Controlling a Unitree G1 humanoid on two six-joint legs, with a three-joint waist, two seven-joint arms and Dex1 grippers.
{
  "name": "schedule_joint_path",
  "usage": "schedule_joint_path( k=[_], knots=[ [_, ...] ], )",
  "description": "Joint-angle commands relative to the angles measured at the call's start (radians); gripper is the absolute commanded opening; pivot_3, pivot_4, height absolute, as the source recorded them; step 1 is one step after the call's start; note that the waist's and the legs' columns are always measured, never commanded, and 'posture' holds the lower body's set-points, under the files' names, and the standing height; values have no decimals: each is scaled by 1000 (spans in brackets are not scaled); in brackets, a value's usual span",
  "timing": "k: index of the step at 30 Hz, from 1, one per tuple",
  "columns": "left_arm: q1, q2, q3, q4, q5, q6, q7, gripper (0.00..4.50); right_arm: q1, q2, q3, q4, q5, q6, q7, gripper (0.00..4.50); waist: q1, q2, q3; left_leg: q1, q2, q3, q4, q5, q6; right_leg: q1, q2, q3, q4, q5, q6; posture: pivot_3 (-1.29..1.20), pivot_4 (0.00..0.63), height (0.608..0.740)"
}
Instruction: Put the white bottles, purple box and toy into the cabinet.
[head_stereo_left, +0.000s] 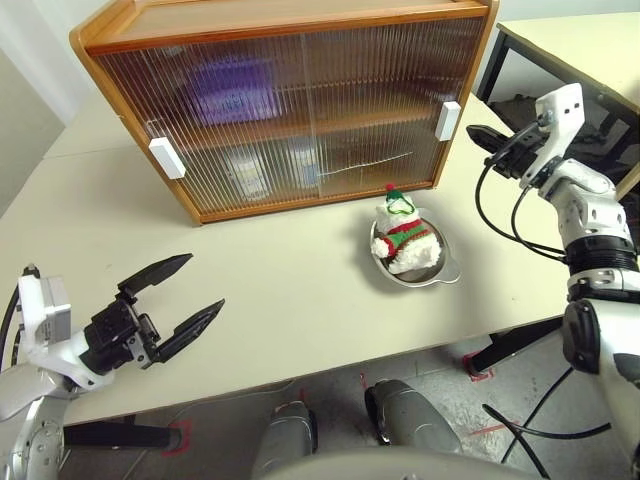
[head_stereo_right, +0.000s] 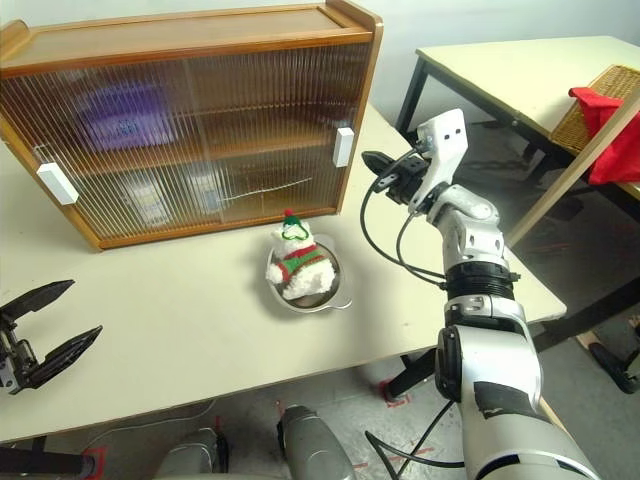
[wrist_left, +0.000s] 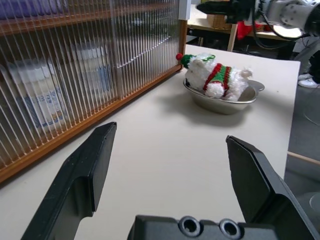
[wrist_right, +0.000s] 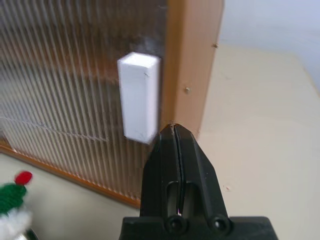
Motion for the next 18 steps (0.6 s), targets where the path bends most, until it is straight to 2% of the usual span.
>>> schedule_joint_path(
  k=[1, 8, 12, 18],
  knots=[
    [8, -1, -12, 21, 6, -17, -14, 4500, -42, 7, 9, 38, -18, -18, -3, 35, 2, 0, 0, 0, 0, 0, 0, 0, 0, 0, 0, 0, 0, 0, 0, -155, 56, 740],
    [2, 5, -24, 18, 19, -13, -2, 4500, -63, 26, 21, 65, -30, -33, 16, 35, 14, 0, 0, 0, 0, -1, 0, 0, 0, 0, 0, 0, 0, 1, -1, -143, 55, 740],
    [0, 11, -30, 12, 23, -8, 9, 4500, -70, 34, 24, 58, -32, -30, 28, 35, 15, 0, 0, 0, 0, 0, 0, 0, 0, 0, 0, 0, 0, 4, -7, -145, 56, 740],
    [-4, 20, -40, 10, 23, -6, 23, 4500, -74, 60, 25, 37, -22, -14, 67, 35, 15, 0, 0, 0, 0, 0, 0, 0, 0, 0, 0, 0, 0, 4, -7, -146, 57, 740]
  ],
)
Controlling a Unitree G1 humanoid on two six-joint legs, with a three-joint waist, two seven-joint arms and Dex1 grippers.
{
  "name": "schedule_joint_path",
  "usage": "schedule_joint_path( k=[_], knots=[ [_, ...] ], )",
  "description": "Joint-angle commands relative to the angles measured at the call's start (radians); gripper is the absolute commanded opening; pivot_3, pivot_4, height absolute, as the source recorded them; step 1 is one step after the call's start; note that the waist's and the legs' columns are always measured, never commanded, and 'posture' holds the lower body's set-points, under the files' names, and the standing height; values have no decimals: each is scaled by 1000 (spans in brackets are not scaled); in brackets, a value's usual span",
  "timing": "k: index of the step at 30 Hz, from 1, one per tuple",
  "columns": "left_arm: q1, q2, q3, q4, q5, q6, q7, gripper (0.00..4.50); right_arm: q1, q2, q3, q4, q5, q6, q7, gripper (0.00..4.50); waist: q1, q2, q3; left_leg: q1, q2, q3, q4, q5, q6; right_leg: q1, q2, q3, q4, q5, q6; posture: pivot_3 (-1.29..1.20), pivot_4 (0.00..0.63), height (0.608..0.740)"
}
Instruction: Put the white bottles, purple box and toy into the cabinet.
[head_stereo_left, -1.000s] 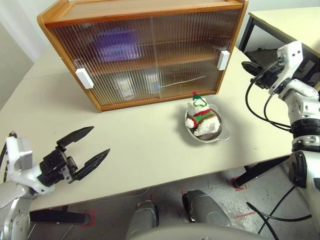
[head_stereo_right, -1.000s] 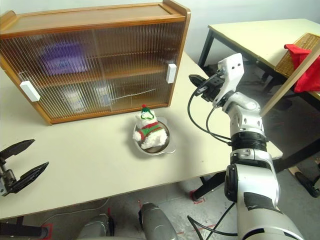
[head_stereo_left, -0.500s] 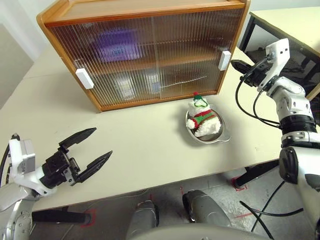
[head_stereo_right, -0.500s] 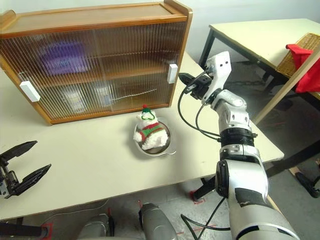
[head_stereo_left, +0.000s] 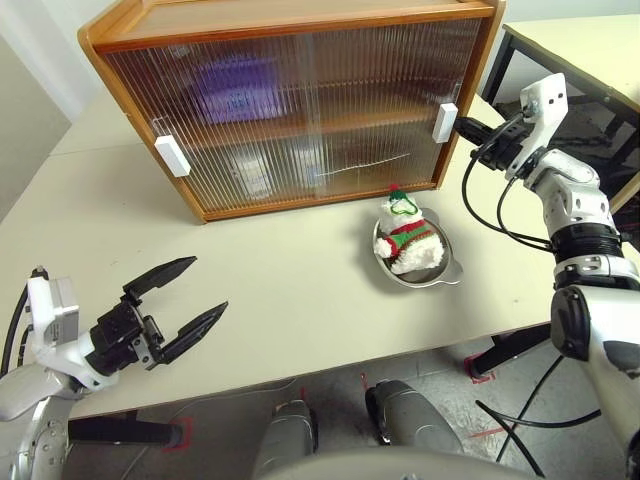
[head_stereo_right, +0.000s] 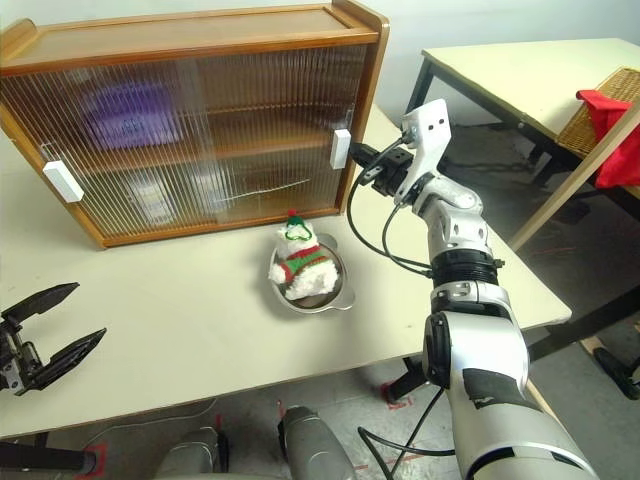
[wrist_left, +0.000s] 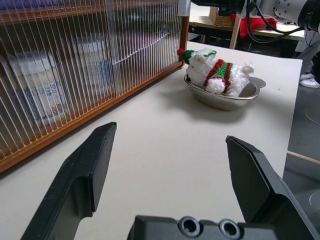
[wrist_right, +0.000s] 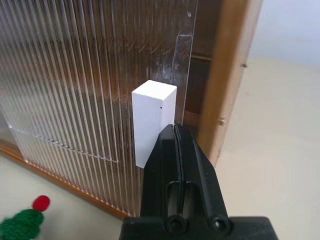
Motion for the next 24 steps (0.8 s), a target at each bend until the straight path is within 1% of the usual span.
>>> schedule_joint_path(
  k=[1, 5, 16, 24],
  knots=[
    [0, 12, -13, -8, 15, 6, 6, 4500, -15, 25, 21, -29, 7, 16, 34, 35, 0, 0, 0, 0, 0, 0, 0, 0, 0, 0, 0, 0, 0, 0, 0, -147, 57, 740],
    [0, 17, -16, -13, 13, 9, 15, 4500, -13, 53, 21, -52, 11, 32, 48, 35, 0, 0, 0, 0, 0, 0, 0, 0, 0, 0, 0, 0, 0, 0, 0, -146, 58, 740],
    [12, 12, -22, -36, 12, 19, 41, 4500, -22, 190, 60, -105, 38, 68, 92, 35, 1, 0, 0, 0, 0, 0, -1, 0, 0, -1, 0, 0, 0, 1, -4, -129, 63, 740],
    [23, 5, -26, -48, 16, 14, 58, 4500, -42, 251, 83, -109, 43, 79, 109, 35, 3, 0, 0, -1, 0, 0, -1, -1, -2, -3, 0, 0, 0, 1, -6, -115, 64, 740]
  ],
)
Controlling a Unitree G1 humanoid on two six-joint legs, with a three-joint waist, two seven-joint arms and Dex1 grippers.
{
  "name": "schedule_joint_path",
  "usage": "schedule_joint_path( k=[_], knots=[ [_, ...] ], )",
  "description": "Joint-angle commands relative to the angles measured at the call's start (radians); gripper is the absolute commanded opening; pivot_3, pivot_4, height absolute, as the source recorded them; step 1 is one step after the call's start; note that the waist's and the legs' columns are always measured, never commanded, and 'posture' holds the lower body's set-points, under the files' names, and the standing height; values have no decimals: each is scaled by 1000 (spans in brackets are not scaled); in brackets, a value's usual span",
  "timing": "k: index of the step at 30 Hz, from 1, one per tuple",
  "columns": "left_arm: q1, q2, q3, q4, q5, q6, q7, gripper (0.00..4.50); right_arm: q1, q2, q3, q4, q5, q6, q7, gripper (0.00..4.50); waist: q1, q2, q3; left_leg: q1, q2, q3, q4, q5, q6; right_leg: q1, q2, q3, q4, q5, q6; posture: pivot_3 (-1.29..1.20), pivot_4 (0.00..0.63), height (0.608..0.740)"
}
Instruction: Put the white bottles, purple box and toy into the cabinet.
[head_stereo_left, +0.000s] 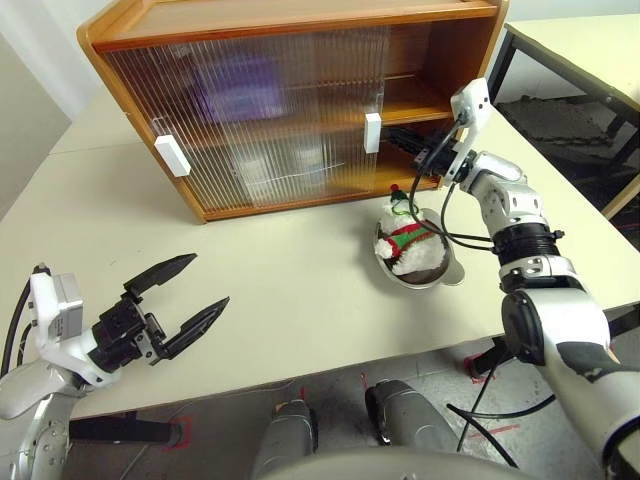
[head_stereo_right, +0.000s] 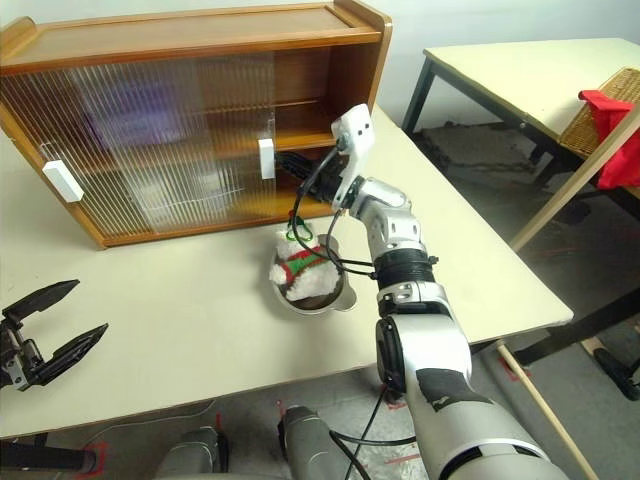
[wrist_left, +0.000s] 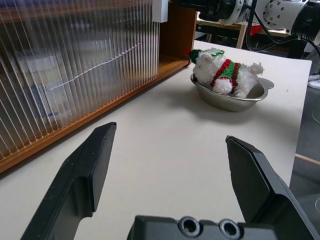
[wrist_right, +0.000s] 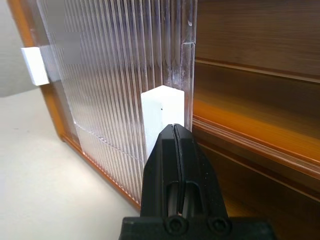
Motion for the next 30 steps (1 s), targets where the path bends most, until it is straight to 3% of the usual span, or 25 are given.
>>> schedule_joint_path(
  k=[1, 22, 30],
  knots=[
    [17, -3, -12, -26, 15, 1, 6, 4500, -31, 26, 19, -17, 14, 18, 22, 35, 1, 0, 0, 0, 0, 0, 0, 0, 0, 0, 0, 0, 0, 0, 0, -114, 64, 740],
    [20, 0, -11, -33, 14, 0, 16, 4500, 0, 112, 80, -152, 29, 115, 68, 35, 17, 0, 0, -1, 0, 0, -2, 0, 0, -2, 0, -1, 0, -1, -3, -112, 64, 740],
    [28, -5, -8, -29, 15, -6, 19, 4500, -16, 17, 54, -116, 35, 123, 88, 35, 28, 0, 0, -1, 0, 0, -1, 0, -1, -2, 0, -1, 1, -1, -3, -106, 65, 740]
  ],
)
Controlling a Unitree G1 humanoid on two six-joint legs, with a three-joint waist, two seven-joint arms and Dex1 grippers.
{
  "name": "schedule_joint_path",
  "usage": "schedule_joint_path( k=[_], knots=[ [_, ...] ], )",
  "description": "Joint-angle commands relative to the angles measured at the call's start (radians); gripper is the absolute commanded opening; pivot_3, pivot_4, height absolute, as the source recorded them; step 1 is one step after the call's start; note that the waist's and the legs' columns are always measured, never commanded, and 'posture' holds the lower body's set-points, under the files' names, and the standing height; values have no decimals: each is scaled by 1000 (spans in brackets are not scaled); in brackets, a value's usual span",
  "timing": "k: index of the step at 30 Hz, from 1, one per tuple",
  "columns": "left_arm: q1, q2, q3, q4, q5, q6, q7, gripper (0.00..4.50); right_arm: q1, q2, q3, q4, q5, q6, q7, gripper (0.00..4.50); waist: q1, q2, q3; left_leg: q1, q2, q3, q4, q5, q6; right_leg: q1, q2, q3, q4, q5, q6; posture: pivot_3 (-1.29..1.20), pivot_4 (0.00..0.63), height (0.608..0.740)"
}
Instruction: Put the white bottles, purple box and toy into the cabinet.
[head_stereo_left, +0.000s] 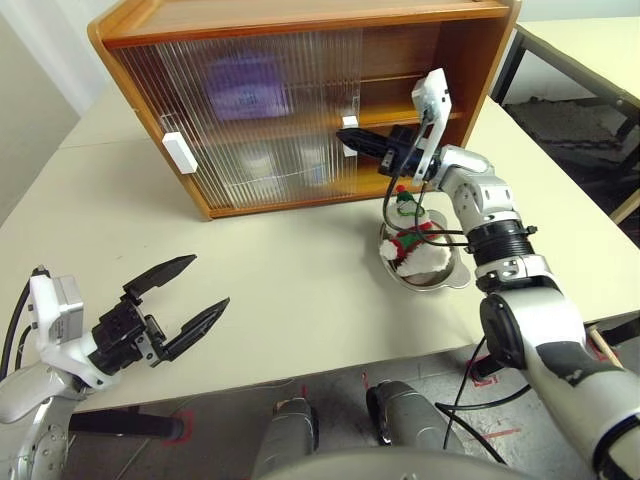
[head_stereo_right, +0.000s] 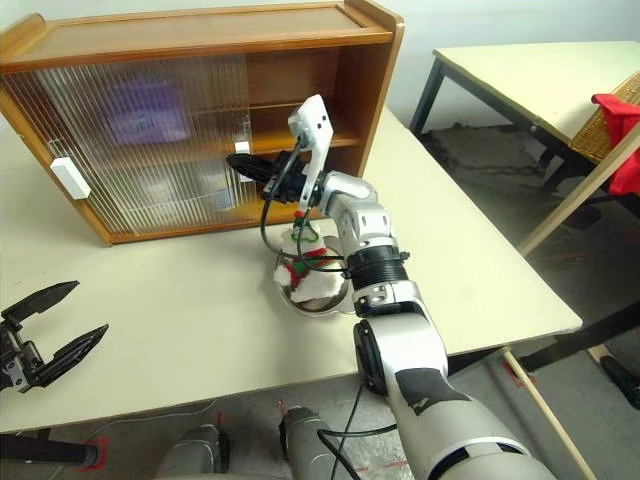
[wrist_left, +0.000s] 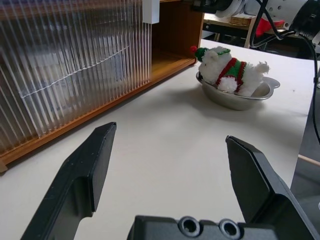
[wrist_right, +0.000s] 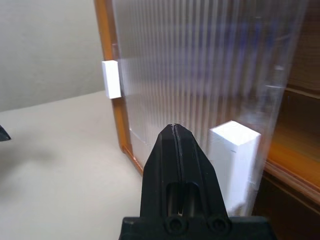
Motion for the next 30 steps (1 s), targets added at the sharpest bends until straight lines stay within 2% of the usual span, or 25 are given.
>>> schedule_joint_path(
  k=[1, 8, 16, 30],
  knots=[
    [11, -4, -7, -13, 14, -6, 1, 4500, -9, -49, -14, 28, 5, 5, 16, 35, 4, 0, 0, 0, 0, 0, 0, 0, 0, 0, 0, 0, 0, 0, 0, -106, 65, 740],
    [-9, -3, -16, 1, 19, -9, 3, 4500, -23, -112, -16, 131, -40, -51, -27, 35, 11, 0, 0, 1, 0, 0, 0, 0, 0, 0, 0, 0, 1, 0, 0, -113, 62, 740],
    [-33, 0, -23, 16, 29, -7, -2, 4500, -43, -60, -5, 197, -68, -87, -81, 35, 11, 0, 0, 1, 1, 0, 0, 0, 0, 0, 1, 0, 2, 1, 0, -107, 61, 740],
    [-42, 5, -33, 15, 34, -3, 4, 4500, -66, 1, 13, 164, -63, -70, -38, 35, 13, 0, 0, 1, 1, 0, 0, 0, 0, -1, 1, 0, 1, 1, -1, -109, 61, 740]
  ],
)
